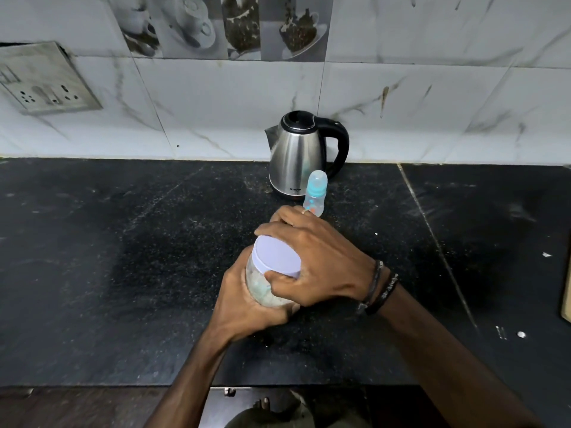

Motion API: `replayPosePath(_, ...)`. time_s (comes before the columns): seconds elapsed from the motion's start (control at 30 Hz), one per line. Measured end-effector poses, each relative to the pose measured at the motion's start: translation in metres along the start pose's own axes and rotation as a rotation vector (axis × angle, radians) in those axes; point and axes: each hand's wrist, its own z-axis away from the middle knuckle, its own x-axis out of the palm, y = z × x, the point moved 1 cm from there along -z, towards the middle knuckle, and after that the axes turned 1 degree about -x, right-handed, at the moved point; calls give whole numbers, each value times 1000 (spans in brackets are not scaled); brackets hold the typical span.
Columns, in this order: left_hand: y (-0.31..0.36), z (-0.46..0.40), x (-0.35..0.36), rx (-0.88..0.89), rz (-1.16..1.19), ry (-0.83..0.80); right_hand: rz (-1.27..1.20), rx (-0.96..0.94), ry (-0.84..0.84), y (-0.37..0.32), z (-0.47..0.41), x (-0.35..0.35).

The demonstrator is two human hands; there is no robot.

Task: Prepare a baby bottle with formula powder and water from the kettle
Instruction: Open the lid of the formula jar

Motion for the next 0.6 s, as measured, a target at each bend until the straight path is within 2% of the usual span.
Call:
replayPosePath(0.07,2,0,0,-5,59,6,-103,-22,-94,-2,0,-7)
replayPosePath(0.13,-1,-1,-1,-14,94,26,-78,31,-65,-8,1,-13)
replayPosePath(0.27,-4,-1,-3,-1,36,43,469,251,-31,-24,-3,-14)
replayPosePath(0.33,-2,1,-3,4,41,31,516,244,-29,-28,-5,-9)
replayPosePath(0.43,-5,0,-3,8,57,30,401,173,-50,-26,-7,-10)
replayPosePath(0.53,-12,-4,-7,3,71,-2,141,21,-278,-22,-9,-16)
replayPosePath(0.6,-13,-3,-8,4,74,-13,13,-22,-345,-24,-8,-22)
